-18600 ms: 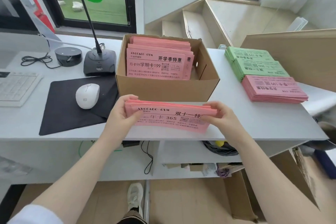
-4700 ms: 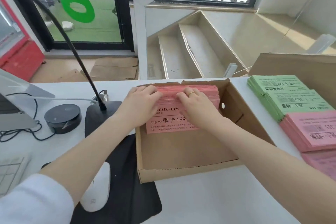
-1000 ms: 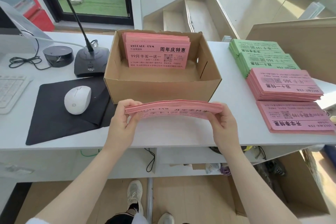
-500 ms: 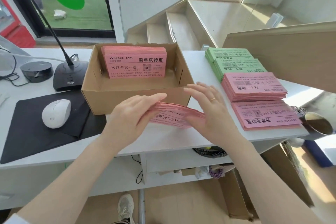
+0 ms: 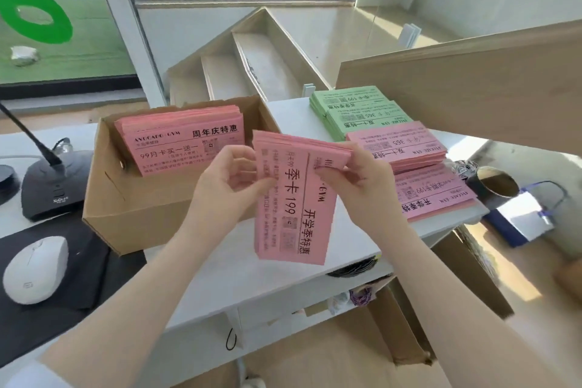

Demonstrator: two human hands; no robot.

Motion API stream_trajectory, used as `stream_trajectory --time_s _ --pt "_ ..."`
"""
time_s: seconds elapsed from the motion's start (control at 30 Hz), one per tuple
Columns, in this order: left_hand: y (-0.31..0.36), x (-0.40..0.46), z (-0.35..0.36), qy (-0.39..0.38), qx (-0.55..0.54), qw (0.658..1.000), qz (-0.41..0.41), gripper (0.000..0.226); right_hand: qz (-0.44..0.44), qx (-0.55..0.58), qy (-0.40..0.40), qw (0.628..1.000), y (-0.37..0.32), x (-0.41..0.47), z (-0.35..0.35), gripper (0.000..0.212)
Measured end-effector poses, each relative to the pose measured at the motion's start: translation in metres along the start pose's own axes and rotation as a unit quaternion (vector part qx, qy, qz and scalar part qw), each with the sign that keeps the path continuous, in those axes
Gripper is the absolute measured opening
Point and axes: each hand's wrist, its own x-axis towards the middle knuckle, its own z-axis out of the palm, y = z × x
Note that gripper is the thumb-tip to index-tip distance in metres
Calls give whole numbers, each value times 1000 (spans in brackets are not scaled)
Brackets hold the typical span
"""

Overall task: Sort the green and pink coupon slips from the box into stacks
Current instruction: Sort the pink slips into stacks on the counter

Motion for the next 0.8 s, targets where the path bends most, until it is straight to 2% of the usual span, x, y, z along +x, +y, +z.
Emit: stream_trajectory --time_s 0.07,0.13,0.2,0.3,0.43,0.53,0.7,0.8 --pt "-16 9 12 -103 -28 990 -94 27 73 51 53 995 9 0 -8 33" --pt "-40 12 27 -172 -27 974 -145 25 129 87 131 979 22 -2 -19 37" --pt "-57 14 41 -195 -29 966 -170 24 176 116 203 956 37 -7 -29 29" --pt "-70 17 63 -168 -65 960 -214 23 230 141 258 928 57 -19 -45 22" --pt "-66 37 93 -123 -79 971 -191 18 267 111 279 916 85 -21 -84 34" --pt "-62 54 119 -118 -70 975 -174 17 315 113 257 907 112 -20 -119 36" --pt "-57 73 185 -105 -85 970 -201 17 372 -29 203 905 165 -14 -177 36" --pt "-57 86 218 -94 -84 967 -221 15 392 -64 190 898 193 -8 -201 38"
